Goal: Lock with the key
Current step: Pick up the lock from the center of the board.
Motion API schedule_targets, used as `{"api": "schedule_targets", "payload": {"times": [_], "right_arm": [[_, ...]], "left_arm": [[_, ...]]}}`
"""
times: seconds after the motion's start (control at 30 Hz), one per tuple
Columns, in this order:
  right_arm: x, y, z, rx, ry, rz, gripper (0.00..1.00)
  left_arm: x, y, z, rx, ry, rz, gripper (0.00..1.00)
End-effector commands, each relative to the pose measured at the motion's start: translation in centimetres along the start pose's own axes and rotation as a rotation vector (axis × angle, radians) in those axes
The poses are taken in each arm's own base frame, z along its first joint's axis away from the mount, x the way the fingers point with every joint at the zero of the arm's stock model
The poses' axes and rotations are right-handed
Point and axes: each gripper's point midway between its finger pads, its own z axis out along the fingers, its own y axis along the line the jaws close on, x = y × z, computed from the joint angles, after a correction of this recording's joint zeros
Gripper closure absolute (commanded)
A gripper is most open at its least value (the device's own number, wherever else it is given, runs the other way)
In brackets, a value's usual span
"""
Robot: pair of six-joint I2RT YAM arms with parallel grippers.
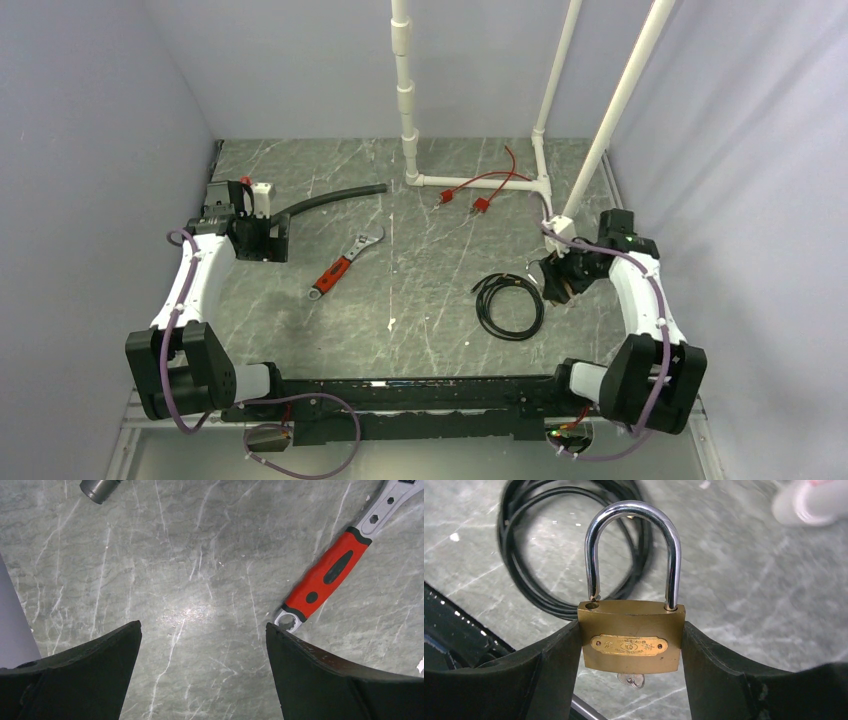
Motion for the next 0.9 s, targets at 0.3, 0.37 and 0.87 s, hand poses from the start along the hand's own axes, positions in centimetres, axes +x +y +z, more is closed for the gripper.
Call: {"api": "schedule_targets", "payload": {"times": [0.3,0.37,0.87], "right_arm": [[-9.6,8.4,1.7,-0.178,-0.085,-0.332,0.57],[-11.5,9.9,2.0,-0.212,-0.119,-0.374,0.58],[-21.3,18.2,2.0,-0.255,-0.318,-0.686,0.59]], "left_arm": [[-5.8,-6.5,-5.4,0.372,-0.235,0.088,0.01],[-7.3,-7.9,-6.7,0.469,-0.258,0.1,0.01],[-7.0,-26.0,-12.7,1.296,0.001,0.168,0.01]]}}
